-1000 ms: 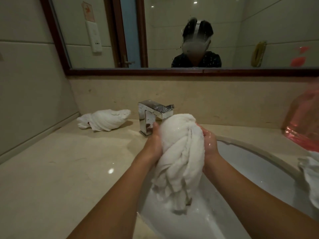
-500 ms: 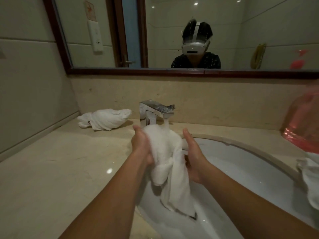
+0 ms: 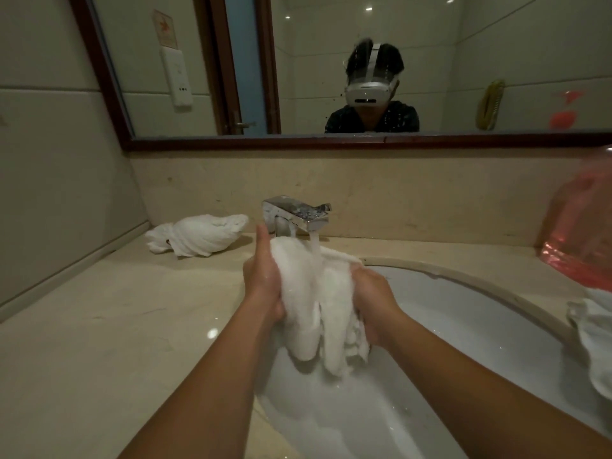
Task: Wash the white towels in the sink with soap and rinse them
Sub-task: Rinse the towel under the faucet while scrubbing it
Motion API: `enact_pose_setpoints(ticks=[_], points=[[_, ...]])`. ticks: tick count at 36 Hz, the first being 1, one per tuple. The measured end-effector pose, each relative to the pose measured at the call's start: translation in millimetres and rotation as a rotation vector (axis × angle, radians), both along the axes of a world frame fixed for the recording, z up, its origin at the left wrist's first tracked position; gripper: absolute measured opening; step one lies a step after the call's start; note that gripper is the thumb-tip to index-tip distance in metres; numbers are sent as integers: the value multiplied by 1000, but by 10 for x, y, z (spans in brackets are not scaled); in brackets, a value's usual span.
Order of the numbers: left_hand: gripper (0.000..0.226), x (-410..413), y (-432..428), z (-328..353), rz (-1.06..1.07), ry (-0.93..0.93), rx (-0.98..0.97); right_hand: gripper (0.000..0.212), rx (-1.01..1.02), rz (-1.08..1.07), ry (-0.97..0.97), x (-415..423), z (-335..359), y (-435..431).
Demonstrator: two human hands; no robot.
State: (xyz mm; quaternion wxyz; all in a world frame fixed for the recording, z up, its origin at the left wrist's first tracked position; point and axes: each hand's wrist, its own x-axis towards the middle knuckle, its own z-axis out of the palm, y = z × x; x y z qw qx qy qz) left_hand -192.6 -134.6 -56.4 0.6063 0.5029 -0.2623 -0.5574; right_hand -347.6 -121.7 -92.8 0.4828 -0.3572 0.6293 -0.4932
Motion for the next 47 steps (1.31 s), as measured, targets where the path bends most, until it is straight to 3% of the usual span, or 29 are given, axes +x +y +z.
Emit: enact_pose_setpoints(ticks=[4, 9, 13, 17, 20, 27, 33, 38, 41, 44, 47], points=[[86, -7, 42, -23, -96, -131, 15, 44, 38, -63, -126, -114, 48, -81], [117, -12, -12, -84, -153, -286, 71, 45, -45, -3, -398, -200, 116, -102], [92, -44, -57, -100, -139, -156, 74, 63, -104, 226, -547, -225, 159, -56], [85, 13, -134, -99, -89, 49, 77, 41, -139, 222, -371, -271, 118, -51], [91, 86, -222, -138, -92, 149, 91, 23, -175, 205, -228, -308, 61, -38], [91, 54, -198, -175, -27, 199, 88, 23, -183, 170, -230, -290, 83, 15], [101, -30, -128, -134, -127, 122, 41, 42, -116, 151, -438, -235, 178, -52], [91, -66, -97, -144, -150, 74, 29, 58, -64, 233, -532, -185, 151, -39], [117, -101, -146, -239, -224, 75, 28, 54, -64, 258, -548, -157, 133, -52], [95, -159, -54, -149, -239, 3, 20, 44, -119, 243, -585, -99, 155, -40], [84, -202, 8, -87, -157, -120, -2, 31, -236, 131, -384, -65, 137, -66]])
